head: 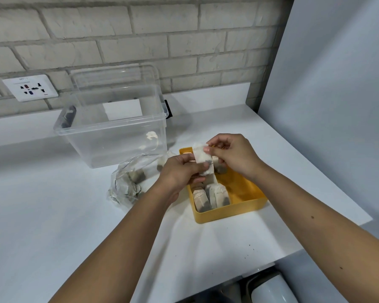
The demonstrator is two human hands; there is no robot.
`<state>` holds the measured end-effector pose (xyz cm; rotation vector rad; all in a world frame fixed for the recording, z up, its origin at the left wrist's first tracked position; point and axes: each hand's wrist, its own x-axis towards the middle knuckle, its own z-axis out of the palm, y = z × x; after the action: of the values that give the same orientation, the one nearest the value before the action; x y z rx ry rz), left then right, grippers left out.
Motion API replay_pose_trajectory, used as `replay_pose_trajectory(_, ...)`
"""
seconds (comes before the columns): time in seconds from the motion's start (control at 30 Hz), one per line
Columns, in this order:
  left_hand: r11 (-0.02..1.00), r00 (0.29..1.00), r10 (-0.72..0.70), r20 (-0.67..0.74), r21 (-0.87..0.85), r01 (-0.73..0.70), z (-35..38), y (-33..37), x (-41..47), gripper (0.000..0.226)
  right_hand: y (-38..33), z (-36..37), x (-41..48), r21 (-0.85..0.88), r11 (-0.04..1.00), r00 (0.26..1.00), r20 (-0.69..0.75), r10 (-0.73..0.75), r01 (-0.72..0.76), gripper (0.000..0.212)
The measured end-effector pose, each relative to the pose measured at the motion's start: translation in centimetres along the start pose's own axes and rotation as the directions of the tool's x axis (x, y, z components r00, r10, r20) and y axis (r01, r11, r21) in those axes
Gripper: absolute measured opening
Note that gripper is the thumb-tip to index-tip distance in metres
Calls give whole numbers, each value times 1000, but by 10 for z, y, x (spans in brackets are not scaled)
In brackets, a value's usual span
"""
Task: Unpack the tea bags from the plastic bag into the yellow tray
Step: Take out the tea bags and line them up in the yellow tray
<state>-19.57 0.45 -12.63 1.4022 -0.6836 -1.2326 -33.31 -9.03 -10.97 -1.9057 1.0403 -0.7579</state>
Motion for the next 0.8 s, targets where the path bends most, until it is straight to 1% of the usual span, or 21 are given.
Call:
replay_pose_trajectory(0.07,1000,1000,2,19,11,-3,0,-1,-1,32,-1,-4,1,81,996,999,-12,37,-36,11)
replay_pose_trajectory(0.13,1000,1000,9,-17,17,-8,-3,-1,0,33,-2,-12,3,153,985,996,-40,84,-77,12)
replay_pose_trajectory(0.2,1000,997,11,-74,2,-11,-8,-1,2,27,3,-23,6,142,983,989,-84,125,-113,14)
replay_pose_trajectory(0.27,1000,994,14,-112,-2,-14,-14,0,4,17,14,-31,9,-19,987,983,-87,160,-162,12)
replay_pose_trajectory(0.33,1000,991,22,-136,2,-22,-17,1,5,10,24,-29,10,-204,958,979,-6,205,-202,9)
replay_pose_trajectory(0.4,1000,989,29,-147,1,-29,-19,1,6,7,35,-20,10,-313,928,972,53,228,-200,9)
replay_pose_trajectory(0.5,999,989,33,-141,8,-32,-19,1,5,5,48,-4,15,-423,886,972,48,231,-190,13)
replay_pose_trajectory(0.6,999,990,35,-134,13,-33,-18,0,4,5,53,7,20,-544,815,967,23,252,-200,15)
replay_pose_trajectory(0.73,999,991,37,-126,13,-36,-19,0,4,4,56,15,26,-614,753,960,-25,281,-236,10)
replay_pose_trajectory(0.8,999,992,36,-124,20,-34,-19,0,5,4,57,16,28,-637,731,957,-40,287,-245,10)
